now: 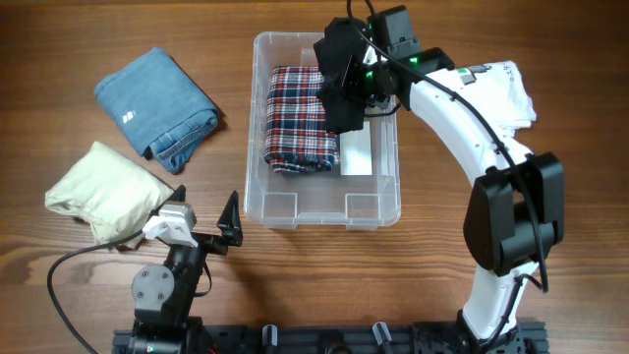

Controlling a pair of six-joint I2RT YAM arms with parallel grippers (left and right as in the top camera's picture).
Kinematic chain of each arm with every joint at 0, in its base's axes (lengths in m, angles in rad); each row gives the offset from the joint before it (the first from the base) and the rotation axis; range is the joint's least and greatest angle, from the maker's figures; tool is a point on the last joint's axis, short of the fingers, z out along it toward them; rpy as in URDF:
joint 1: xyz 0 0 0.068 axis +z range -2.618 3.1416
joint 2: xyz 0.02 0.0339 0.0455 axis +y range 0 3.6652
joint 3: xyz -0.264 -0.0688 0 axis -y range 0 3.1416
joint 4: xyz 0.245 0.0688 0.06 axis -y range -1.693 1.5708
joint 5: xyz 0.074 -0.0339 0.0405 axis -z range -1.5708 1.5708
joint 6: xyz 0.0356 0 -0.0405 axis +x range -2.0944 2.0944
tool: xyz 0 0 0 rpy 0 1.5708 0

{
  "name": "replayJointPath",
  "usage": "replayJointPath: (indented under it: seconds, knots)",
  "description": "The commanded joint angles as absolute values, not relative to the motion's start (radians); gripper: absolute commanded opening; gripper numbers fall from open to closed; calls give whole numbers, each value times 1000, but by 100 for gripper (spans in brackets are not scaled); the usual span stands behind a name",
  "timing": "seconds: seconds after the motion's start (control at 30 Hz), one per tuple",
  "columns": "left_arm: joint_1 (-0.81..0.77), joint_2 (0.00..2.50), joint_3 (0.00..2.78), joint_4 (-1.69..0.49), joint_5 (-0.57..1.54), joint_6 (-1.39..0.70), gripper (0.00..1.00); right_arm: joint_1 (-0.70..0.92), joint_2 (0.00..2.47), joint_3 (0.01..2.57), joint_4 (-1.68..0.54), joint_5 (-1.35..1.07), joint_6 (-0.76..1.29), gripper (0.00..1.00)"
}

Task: Pack container
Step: 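Carry the black garment with the right gripper into the bin beside the plaid shirt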

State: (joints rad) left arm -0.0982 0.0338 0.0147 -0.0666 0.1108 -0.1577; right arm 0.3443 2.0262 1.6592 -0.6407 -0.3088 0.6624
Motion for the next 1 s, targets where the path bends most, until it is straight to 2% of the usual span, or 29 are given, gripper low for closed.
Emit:
replayJointPath:
  seconds: [0.0, 0.1, 0.17, 0.3, 0.63, 0.77, 0.8, 0.97]
  knots:
    - [-103, 33, 6, -64, 119, -141, 100, 350, 2037, 1669, -649, -268, 692, 32]
    - [-103, 33, 7, -64, 119, -141, 100, 350, 2037, 1669, -675, -220, 691, 42]
    - [-103, 33, 6, -64, 119, -141, 100, 350, 2037, 1669, -707, -167, 692, 58]
    - [-103, 33, 6, -64, 119, -141, 100, 350, 2037, 1669, -759, -131, 683, 74]
    - [-103, 33, 6, -64, 119, -141, 100, 351, 2025, 1669, -775, -177, 683, 73]
    - [-103, 33, 6, -64, 119, -141, 100, 350, 2017, 1669, -779, -177, 680, 69]
    - [-103, 33, 6, -64, 119, -141, 100, 351, 2017, 1669, -780, -177, 673, 66]
    - [-103, 33, 7, -64, 119, -141, 100, 355, 2017, 1669, -794, -183, 643, 37]
